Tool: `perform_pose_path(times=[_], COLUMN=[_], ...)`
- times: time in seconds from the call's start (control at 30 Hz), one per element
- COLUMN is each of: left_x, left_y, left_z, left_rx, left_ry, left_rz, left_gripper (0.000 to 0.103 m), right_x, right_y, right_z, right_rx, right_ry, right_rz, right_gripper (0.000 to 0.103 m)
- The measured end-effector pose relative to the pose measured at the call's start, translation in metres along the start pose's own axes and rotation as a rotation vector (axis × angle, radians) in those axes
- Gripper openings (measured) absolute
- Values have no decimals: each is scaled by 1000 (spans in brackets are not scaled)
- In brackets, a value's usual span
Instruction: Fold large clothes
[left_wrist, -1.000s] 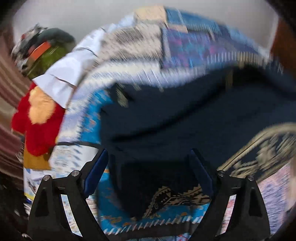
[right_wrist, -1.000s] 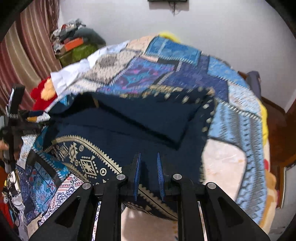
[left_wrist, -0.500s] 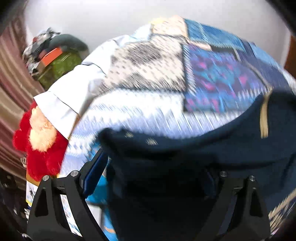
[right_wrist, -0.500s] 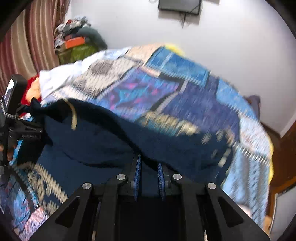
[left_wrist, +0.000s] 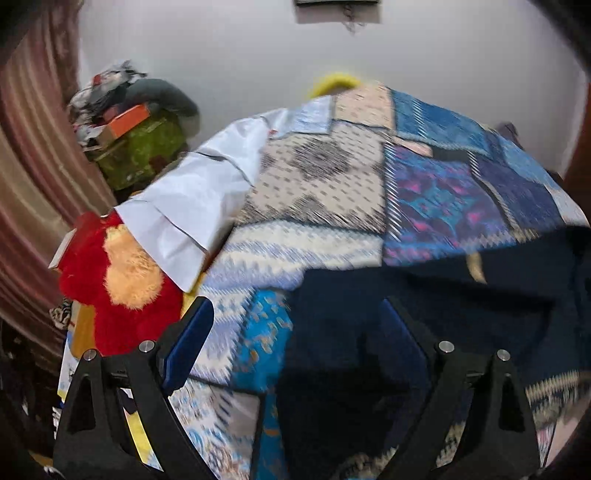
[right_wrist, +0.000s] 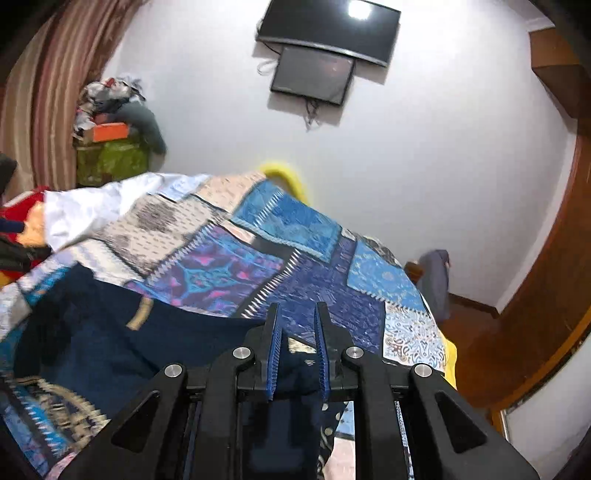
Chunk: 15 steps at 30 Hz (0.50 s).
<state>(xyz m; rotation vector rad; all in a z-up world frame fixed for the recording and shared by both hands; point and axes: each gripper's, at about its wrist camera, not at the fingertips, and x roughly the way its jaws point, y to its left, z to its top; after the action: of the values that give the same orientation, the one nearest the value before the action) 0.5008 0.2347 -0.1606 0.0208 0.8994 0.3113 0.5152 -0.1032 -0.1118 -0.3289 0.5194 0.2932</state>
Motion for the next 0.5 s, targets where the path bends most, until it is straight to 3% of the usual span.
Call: perform_pose_path(times=[0.13,0.23,0.3,0.4,0.5], left_x=[-5,1,8,23,36], left_y=[-27,-52,-66,-91,-108], left_z=[-27,-48,-60,-81,-95], left_rx=[67,81,79,94,138], left_ry=[45,106,152,206,207], left_rz=[-77,-141,-201,-235,-193], left_gripper=[93,93,93,93,100], right_x=[-20,-13,-1,20,46], right_y=[-5,4,19,45,73], right_z=[6,-8,-25,-57,-95], right_rx=[89,170,170,115,-56], right_ry=[51,189,285,415,525], right_rz=[141,327,386,400,297], right_gripper=[13,13,13,13,13])
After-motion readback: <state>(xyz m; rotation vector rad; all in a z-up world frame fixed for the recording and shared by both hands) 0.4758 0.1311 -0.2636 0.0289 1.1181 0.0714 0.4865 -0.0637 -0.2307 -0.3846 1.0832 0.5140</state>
